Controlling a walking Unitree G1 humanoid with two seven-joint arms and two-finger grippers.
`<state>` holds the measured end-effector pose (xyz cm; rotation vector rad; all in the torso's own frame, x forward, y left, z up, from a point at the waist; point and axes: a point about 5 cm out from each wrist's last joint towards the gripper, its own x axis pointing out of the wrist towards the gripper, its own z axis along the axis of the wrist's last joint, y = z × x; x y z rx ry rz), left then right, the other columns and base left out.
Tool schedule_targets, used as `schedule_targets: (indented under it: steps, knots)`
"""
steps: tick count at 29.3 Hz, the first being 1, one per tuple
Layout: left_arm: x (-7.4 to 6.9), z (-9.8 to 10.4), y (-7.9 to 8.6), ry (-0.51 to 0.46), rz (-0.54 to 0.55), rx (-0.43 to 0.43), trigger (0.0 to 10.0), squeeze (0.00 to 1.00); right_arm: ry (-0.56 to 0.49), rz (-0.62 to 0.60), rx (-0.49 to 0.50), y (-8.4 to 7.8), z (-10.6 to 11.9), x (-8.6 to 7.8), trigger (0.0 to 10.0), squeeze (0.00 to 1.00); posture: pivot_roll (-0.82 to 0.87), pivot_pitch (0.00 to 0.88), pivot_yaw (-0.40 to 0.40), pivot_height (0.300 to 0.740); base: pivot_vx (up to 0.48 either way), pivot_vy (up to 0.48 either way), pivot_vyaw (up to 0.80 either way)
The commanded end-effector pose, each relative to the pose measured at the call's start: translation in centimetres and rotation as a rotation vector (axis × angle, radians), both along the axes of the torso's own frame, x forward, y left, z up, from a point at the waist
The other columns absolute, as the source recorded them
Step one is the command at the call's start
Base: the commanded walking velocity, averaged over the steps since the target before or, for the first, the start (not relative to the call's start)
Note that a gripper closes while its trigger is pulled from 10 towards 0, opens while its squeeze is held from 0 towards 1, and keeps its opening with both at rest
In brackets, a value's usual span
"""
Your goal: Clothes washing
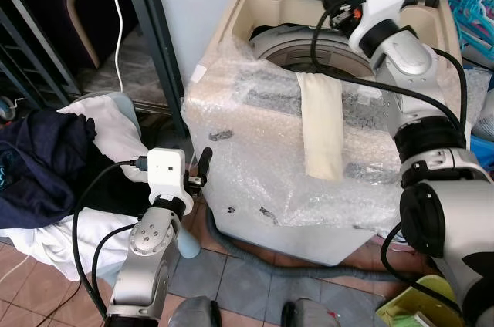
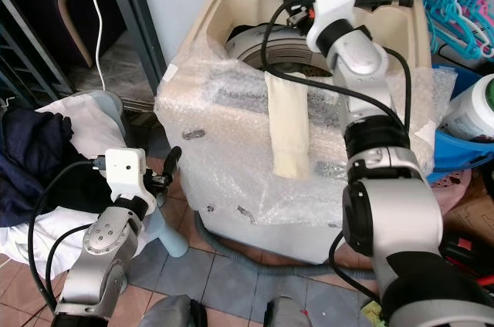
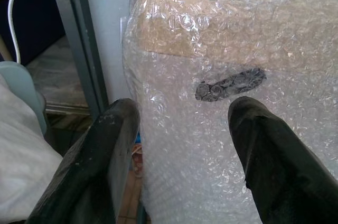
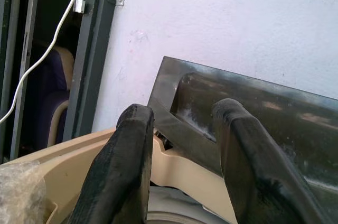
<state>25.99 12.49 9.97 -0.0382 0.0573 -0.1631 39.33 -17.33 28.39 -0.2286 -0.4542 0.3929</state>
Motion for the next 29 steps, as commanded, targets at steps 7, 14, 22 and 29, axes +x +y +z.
schedule_targets:
  steps: [7, 14, 22, 29]
  knots:
    - [0.0, -0.2, 0.0, 0.019, -0.025, 0.014, 10.0, 0.0, 0.275, 0.296, -0.1, -2.4, -4.1, -4.6, 10.0, 1.0, -0.04, 0.085, 0.064, 0.74, 0.0, 0.0, 0.0]
    - [0.4, -0.1, -0.3, 0.013, -0.036, 0.014, 10.0, 0.0, 0.437, 0.436, -0.152, -2.6, -7.1, -7.2, 10.0, 1.0, -0.04, 0.08, 0.071, 0.74, 0.0, 0.0, 0.0]
    - [0.3, -0.1, -0.2, 0.014, -0.031, 0.017, 10.0, 0.0, 0.547, 0.367, -0.246, -1.8, -10.2, -7.0, 4.6, 0.55, -0.03, 0.073, 0.063, 0.74, 0.0, 0.0, 0.0]
    - [0.3, -0.1, -0.1, 0.015, -0.029, 0.024, 10.0, 0.0, 0.509, 0.215, -0.347, -0.1, -10.9, -5.6, 0.0, 0.0, -0.02, 0.071, 0.064, 0.74, 0.0, 0.0, 0.0]
